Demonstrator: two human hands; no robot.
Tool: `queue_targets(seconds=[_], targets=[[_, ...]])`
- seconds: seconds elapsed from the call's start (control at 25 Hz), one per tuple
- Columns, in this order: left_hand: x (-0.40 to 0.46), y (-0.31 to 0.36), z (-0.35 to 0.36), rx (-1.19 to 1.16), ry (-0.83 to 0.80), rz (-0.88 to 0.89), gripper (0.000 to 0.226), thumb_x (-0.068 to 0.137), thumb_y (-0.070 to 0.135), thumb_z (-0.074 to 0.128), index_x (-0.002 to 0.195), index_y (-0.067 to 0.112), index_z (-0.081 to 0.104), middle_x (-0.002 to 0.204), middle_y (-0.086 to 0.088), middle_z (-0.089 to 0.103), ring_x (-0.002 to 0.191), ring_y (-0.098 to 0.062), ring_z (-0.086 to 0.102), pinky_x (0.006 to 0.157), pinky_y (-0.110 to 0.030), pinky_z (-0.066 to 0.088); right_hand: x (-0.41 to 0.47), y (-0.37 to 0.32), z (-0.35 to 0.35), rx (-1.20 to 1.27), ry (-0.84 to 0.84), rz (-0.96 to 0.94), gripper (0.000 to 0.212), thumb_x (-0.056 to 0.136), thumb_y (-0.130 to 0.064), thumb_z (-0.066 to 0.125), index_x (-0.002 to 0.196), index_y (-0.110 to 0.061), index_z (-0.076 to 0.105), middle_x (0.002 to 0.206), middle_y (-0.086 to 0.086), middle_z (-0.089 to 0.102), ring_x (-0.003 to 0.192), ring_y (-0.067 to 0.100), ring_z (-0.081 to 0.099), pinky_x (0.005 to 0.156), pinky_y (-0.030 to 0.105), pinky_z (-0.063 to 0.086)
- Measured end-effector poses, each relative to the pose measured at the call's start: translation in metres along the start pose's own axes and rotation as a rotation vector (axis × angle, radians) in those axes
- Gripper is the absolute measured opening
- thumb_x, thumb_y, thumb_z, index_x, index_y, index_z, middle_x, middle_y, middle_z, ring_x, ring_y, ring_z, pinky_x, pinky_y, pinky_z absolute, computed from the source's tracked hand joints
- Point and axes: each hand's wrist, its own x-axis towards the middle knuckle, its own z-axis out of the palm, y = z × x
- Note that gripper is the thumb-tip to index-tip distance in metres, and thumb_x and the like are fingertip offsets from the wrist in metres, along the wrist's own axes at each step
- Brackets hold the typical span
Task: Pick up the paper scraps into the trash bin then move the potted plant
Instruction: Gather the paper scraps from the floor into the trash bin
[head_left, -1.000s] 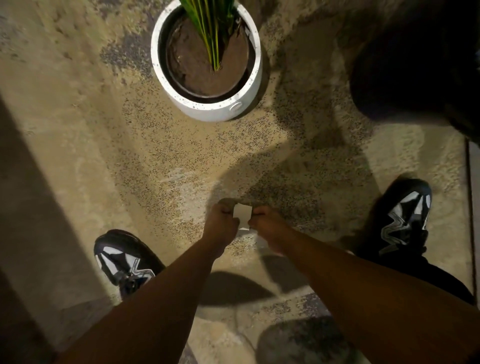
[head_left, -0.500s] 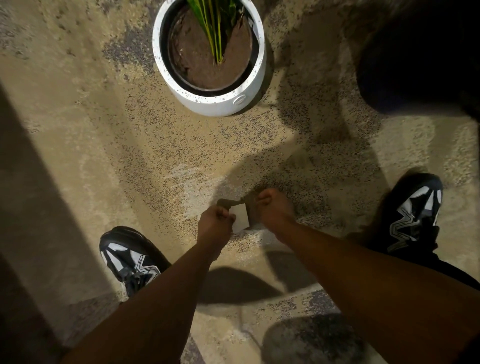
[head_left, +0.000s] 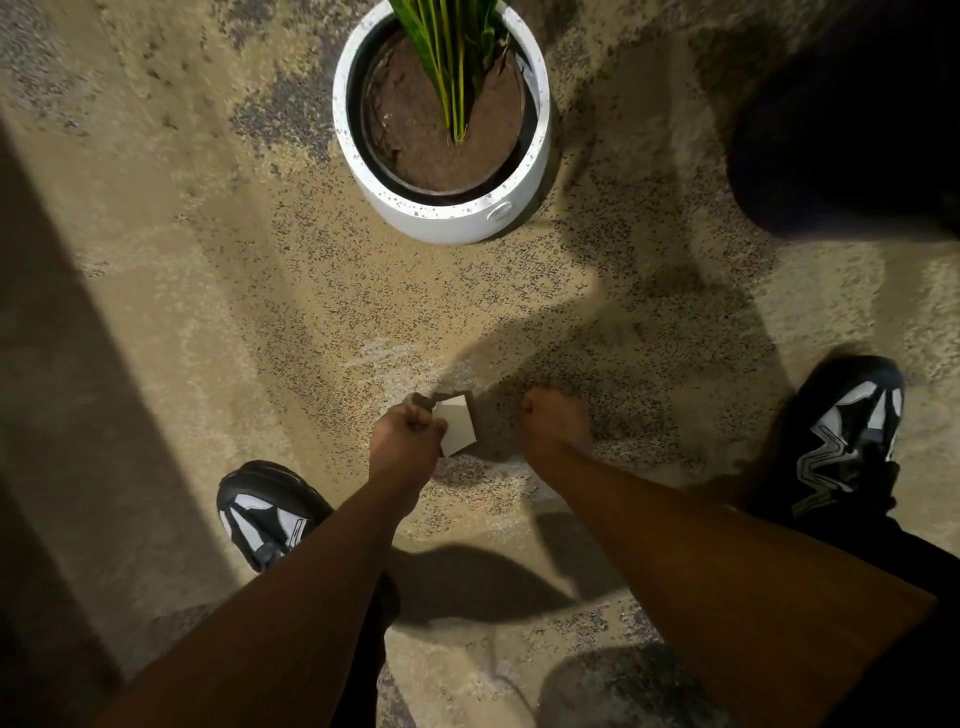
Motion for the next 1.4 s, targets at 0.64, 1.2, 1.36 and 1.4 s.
queue_targets(seconds=[0.64,1.2,1.36,1.4], targets=[[-0.19,0.224,0.008,-0.582,-0.684,0.279,0.015,0.087,0.01,0.063,0.081,0.018,0.074,0.072,0.002,0.07,0.061,-0.009,0.062,0.054,-0.02,0.047,-0.15,0.016,-0.296,1.668,0.075,0.023,0.008,0.093,-0.01,0.063,0.088,-0.009,0.07,0.09,0.013,0.076,0.079,0.025,0.07,0.074,0.043,0.058],[-0.286,0.347,0.19,-0.439,-0.595,0.142,0.024,0.092,0.009,0.069,0.112,-0.003,0.068,0.095,-0.016,0.072,0.062,-0.013,0.065,0.046,-0.019,0.048,-0.134,0.145,-0.4,2.236,0.441,0.273,0.015,0.097,-0.002,0.058,0.088,-0.008,0.067,0.074,0.011,0.074,0.058,0.015,0.07,0.051,0.023,0.056],[-0.291,0.358,0.206,-0.483,-0.554,0.087,0.007,0.094,0.0,0.062,0.098,0.0,0.067,0.091,-0.016,0.07,0.075,-0.019,0.068,0.069,-0.024,0.058,-0.118,0.16,-0.403,2.306,0.397,0.279,0.018,0.098,0.003,0.053,0.109,0.001,0.066,0.102,0.019,0.073,0.087,0.019,0.075,0.084,0.029,0.061],[-0.292,0.361,0.206,-0.482,-0.551,0.091,0.007,0.094,-0.002,0.061,0.095,0.002,0.066,0.094,-0.017,0.07,0.083,-0.022,0.069,0.077,-0.027,0.058,-0.116,0.16,-0.404,2.324,0.391,0.279,0.019,0.098,0.005,0.051,0.11,0.001,0.065,0.109,0.02,0.072,0.097,0.021,0.074,0.091,0.031,0.058]])
